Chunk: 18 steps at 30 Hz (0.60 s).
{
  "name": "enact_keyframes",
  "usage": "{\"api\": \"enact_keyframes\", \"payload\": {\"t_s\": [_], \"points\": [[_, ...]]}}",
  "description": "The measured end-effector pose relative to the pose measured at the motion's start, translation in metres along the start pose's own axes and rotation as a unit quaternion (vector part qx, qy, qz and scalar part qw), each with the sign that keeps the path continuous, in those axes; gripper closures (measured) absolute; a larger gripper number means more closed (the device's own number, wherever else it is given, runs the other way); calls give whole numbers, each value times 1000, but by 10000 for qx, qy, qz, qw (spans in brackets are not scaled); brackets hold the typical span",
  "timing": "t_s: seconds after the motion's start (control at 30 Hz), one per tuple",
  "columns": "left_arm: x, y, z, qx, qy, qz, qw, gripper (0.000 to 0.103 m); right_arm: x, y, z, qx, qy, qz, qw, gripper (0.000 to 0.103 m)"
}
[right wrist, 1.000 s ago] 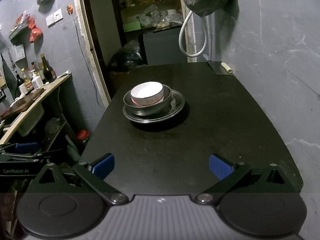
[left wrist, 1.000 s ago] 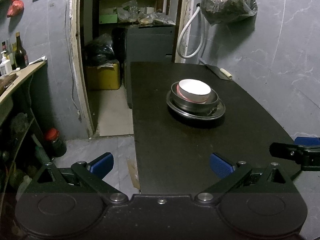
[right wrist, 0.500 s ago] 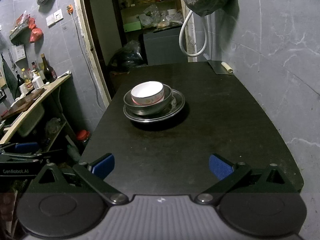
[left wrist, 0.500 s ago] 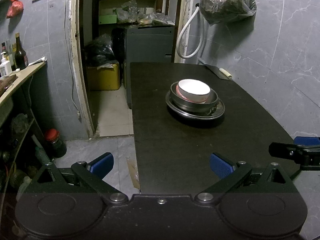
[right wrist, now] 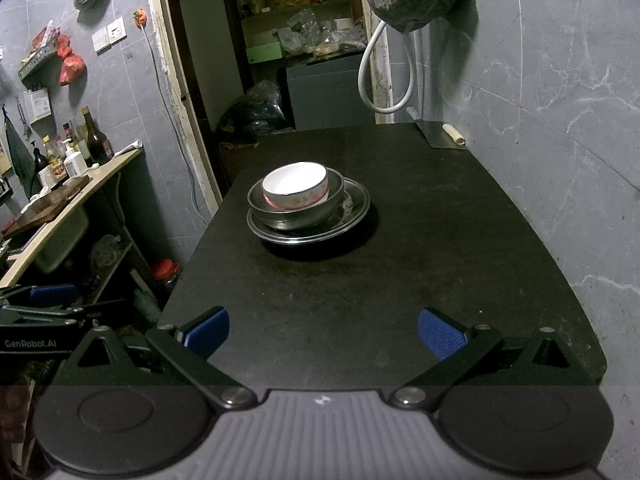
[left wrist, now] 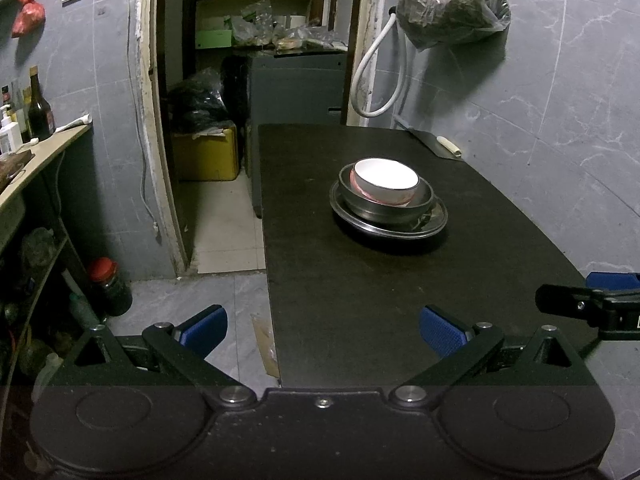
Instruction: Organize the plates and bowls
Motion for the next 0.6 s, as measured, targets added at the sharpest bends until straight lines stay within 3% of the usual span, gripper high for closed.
{"api": "enact_keyframes", "payload": {"t_s": [0.6], "points": [[2,-1,0,8,31,43,10000,1,1,1,1,-36,-2,2,10000,0]]}}
Point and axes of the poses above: each gripper's, at about its wrist camera, not at the fingertips, and z roughly the way its jaws point, x to its right, y to its underside, the point moved 8 cm from there along z, roughly the way its jaws point, and after that the axes turned 9 degrees about z, right-handed, at the moved point
